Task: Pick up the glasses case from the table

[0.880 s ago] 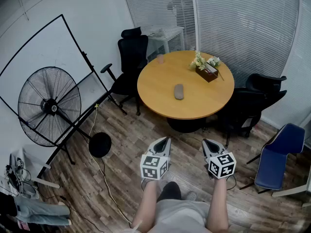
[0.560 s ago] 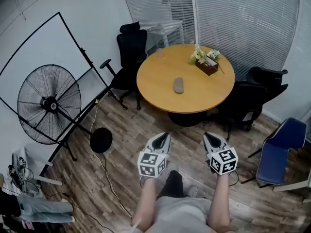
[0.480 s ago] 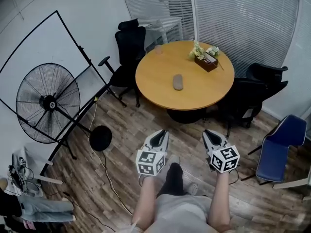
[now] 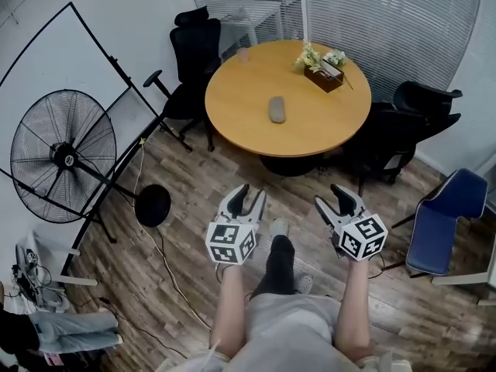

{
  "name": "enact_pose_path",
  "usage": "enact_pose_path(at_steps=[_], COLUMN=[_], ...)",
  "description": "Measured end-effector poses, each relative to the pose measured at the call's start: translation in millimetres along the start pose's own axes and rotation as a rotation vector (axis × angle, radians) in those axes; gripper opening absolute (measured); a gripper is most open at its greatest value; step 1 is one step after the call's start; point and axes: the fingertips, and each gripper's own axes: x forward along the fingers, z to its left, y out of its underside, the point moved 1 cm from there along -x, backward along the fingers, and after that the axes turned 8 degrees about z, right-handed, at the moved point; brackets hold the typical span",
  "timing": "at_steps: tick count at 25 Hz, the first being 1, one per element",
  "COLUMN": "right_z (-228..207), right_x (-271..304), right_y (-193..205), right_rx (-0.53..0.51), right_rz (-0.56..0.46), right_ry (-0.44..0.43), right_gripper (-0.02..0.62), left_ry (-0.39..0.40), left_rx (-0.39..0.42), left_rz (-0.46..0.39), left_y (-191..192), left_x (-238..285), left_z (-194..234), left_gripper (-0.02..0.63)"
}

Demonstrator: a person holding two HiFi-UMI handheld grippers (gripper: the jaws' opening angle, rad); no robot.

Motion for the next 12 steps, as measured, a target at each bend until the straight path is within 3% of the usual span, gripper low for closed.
enact_pose_path(at_steps=[12], right_z=[-58], right_x=[68], right_y=[-19], right_rx=[0.055], right_rz=[0.018], right_ry=[0.006], right_gripper=[0.229], left_ry=[0.006], left_rx=[-0.038], left_rz=[0.016], left_y=[-23], left_x=[79], left_z=[51], left_gripper=[0.16])
